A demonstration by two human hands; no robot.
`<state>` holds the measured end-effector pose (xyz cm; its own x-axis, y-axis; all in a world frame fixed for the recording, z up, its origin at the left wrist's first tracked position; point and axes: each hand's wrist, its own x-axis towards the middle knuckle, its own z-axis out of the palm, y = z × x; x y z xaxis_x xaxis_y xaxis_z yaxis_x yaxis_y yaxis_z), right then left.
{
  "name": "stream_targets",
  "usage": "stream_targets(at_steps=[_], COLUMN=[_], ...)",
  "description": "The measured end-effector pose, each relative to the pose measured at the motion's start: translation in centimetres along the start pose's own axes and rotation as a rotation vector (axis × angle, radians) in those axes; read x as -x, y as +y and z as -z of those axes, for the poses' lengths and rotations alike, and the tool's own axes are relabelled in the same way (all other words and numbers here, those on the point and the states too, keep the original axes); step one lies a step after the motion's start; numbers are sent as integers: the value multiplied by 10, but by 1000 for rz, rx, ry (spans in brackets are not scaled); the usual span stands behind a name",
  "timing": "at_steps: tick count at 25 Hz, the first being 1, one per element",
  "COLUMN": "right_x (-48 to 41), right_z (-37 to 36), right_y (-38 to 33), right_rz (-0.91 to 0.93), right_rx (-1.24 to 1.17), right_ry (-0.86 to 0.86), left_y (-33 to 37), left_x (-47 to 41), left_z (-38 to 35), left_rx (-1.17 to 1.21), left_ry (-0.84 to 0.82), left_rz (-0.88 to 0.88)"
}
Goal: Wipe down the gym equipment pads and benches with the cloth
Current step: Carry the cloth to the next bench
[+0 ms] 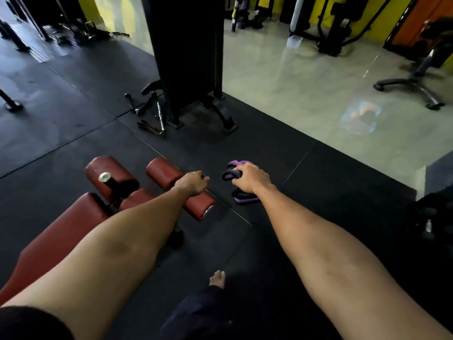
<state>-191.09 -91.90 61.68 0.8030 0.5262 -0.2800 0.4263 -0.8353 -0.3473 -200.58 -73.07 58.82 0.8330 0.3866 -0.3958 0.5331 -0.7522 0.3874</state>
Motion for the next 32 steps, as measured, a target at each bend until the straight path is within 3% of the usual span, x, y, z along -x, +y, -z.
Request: stream_targets(at_steps=[10,18,32], right_x=[-150,-300,-512], right_z=[61,127,136], right_y=[131,139,88], right_rz=[-34,157,648], right_rx=[6,51,100], right_ry=[-13,-93,-405], left_y=[123,164,148], left_x=[-173,-274,-391], left_z=[-14,42,82], left_rx=[76,150,401], left_ry=[-46,66,299], left_rz=[22,198,715])
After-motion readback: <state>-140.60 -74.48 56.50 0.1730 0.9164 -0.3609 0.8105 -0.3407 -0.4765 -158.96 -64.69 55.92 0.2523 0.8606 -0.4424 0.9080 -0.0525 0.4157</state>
